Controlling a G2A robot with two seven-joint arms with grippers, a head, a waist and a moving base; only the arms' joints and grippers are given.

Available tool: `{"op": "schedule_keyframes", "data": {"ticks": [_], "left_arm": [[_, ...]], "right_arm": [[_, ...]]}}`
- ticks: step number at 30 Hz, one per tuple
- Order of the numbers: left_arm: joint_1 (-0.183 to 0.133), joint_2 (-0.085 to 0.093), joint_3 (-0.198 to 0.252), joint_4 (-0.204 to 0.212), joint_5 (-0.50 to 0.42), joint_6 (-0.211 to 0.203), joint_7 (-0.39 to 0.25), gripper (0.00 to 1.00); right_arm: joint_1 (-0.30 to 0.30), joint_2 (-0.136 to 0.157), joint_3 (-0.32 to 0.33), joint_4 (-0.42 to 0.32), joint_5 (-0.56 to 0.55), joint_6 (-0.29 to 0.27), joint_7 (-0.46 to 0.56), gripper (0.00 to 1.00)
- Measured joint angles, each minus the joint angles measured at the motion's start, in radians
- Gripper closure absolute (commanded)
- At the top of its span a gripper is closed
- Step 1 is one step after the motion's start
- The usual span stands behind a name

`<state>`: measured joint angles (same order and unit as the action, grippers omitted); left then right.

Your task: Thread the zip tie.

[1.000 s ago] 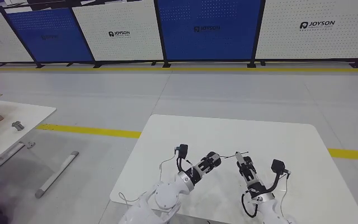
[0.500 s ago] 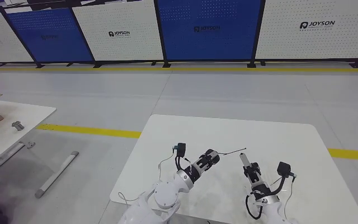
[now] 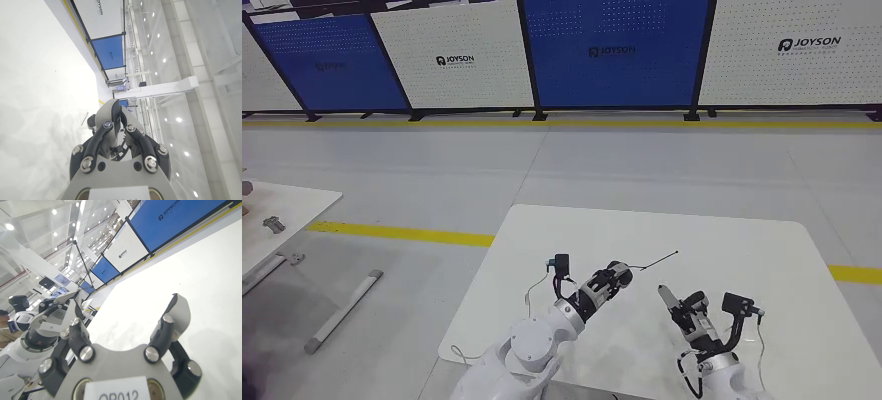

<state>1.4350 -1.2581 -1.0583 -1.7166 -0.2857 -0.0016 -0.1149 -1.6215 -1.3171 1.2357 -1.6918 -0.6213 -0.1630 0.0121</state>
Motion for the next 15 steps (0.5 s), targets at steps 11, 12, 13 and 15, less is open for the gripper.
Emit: {"op": "schedule_keyframes", "data": {"ticks": [11, 12, 13, 15], "left_arm": [[-0.005, -0.002, -0.004, 0.000, -0.067, 0.011, -0.037, 1.00], [-0.006, -0.002, -0.006, -0.002, -0.074, 0.014, -0.044, 1.00], [-0.006, -0.001, -0.007, -0.004, -0.080, 0.017, -0.052, 1.00], [-0.006, 0.000, -0.008, -0.009, -0.091, 0.028, -0.076, 1.00]], "right_arm": [[0.023, 0.003, -0.024, 0.031, -0.156, 0.020, -0.004, 0.00], [0.027, 0.004, -0.027, 0.036, -0.181, 0.021, -0.004, 0.00], [0.031, 0.004, -0.030, 0.041, -0.206, 0.025, -0.008, 0.00], [0.035, 0.004, -0.040, 0.048, -0.256, 0.026, -0.033, 0.00]]}}
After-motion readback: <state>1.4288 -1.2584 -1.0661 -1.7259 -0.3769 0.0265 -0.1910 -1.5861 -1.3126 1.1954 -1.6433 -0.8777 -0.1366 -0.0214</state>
